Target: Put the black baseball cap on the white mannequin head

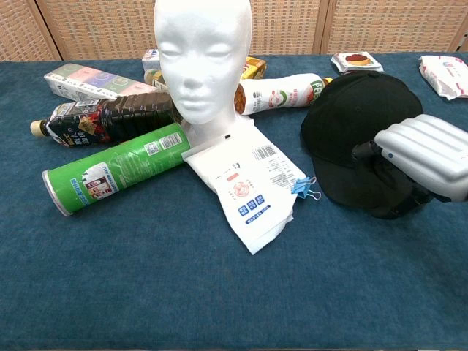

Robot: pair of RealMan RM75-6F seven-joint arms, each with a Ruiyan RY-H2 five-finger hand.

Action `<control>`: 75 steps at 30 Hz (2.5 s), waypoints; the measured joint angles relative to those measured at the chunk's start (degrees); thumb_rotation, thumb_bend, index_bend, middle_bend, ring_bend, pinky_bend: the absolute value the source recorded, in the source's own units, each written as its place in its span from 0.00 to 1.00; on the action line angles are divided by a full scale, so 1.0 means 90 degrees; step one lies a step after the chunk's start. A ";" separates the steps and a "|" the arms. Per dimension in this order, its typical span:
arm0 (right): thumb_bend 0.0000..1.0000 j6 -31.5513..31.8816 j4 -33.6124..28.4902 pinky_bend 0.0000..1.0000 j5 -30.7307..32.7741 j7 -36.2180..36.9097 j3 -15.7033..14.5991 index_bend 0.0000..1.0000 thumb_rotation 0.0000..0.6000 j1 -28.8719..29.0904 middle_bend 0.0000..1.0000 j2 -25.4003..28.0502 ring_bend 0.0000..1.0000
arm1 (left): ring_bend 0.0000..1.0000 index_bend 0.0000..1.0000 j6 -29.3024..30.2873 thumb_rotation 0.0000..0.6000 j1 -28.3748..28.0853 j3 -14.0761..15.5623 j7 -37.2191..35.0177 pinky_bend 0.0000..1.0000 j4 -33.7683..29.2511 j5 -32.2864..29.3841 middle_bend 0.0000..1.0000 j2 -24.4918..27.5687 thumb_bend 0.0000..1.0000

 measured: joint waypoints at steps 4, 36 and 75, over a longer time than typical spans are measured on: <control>0.08 0.0055 0.0187 0.90 -0.0001 0.0047 -0.0014 0.55 1.00 0.0005 0.75 -0.0080 0.87 | 0.35 0.58 -0.0003 1.00 -0.0002 0.0007 -0.0002 0.36 0.0001 0.0003 0.42 -0.0006 0.31; 0.10 0.0664 0.1161 0.80 0.0141 0.0648 0.0700 0.44 1.00 0.0453 0.56 -0.0420 0.68 | 0.35 0.58 0.0083 1.00 0.0082 0.0071 -0.0106 0.36 0.0010 0.0025 0.42 0.0030 0.31; 0.35 -0.0070 0.3122 0.87 0.1585 0.0504 0.1680 0.60 1.00 0.1644 0.61 -0.1304 0.72 | 0.35 0.58 0.0225 1.00 0.0298 0.0149 -0.0377 0.36 0.0030 -0.0015 0.42 0.0154 0.31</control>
